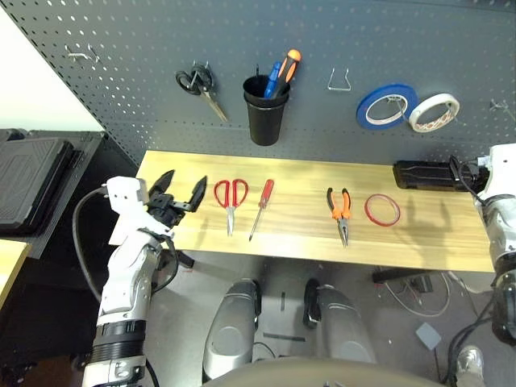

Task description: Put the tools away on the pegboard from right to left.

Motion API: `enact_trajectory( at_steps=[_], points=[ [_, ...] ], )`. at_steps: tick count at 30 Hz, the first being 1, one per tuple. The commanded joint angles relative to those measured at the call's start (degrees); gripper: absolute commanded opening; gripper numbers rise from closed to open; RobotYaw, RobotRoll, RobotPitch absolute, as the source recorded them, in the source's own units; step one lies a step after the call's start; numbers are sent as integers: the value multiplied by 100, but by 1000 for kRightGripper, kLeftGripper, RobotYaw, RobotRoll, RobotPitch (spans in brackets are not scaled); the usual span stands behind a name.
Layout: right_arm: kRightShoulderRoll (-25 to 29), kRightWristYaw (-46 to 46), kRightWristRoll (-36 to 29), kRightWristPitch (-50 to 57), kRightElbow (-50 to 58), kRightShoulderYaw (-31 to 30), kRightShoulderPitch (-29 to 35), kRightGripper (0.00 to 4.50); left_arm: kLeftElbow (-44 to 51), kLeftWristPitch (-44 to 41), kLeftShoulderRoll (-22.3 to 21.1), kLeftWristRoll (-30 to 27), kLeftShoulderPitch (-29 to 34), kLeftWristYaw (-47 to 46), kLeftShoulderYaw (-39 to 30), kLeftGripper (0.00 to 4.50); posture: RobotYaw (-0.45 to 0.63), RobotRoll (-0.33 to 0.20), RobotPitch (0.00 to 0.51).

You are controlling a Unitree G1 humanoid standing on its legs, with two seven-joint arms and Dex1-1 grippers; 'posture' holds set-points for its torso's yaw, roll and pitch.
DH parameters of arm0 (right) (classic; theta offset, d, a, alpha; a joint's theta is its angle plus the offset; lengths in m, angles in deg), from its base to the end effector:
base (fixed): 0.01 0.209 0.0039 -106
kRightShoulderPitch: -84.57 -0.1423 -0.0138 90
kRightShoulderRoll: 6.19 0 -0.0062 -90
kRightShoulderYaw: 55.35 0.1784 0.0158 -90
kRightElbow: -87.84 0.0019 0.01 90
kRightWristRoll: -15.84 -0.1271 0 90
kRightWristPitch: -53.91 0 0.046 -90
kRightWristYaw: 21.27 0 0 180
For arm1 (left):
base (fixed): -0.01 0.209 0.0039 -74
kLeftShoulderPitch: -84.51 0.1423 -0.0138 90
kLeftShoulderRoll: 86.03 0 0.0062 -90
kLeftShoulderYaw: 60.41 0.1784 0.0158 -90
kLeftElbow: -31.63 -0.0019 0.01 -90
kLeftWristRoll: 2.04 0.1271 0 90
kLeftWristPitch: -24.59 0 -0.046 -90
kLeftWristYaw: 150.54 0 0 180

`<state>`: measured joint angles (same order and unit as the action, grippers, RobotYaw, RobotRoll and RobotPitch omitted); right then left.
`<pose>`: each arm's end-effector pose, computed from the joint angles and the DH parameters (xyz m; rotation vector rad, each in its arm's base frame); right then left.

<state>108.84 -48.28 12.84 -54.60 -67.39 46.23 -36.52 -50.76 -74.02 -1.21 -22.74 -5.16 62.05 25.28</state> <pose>0.2365 -0.3540 0.0887 -0.3906 0.2436 -0.0158 0.1914 0.2215 0.0809 0.0099 0.0081 -0.5438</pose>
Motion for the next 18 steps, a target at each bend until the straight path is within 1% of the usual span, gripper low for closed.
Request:
enact_trajectory(
  at_steps=[1,4,6,10,14,18],
  points=[
    [151,-675,145,338,67,-254,-57,4500,372,-574,-315,48,70,465,533,4465,214,0,231],
    [160,-1253,292,556,52,-527,-178,4500,517,-825,-621,211,-8,712,892,4465,208,0,239],
    [157,-1422,357,611,48,-627,-217,4500,537,-883,-712,236,-47,761,963,4465,208,0,240],
    [35,-1956,679,872,-82,-1076,-427,4500,445,-1038,-931,511,-214,842,1208,4465,213,0,258],
    [-101,-2223,887,1070,-210,-1377,-624,4500,481,-1216,-968,597,-304,811,1287,4465,227,0,272],
    [-343,-2444,1153,1263,-392,-1715,-804,4500,631,-1376,-1001,642,-253,786,1304,4465,246,0,291]
  ],
)
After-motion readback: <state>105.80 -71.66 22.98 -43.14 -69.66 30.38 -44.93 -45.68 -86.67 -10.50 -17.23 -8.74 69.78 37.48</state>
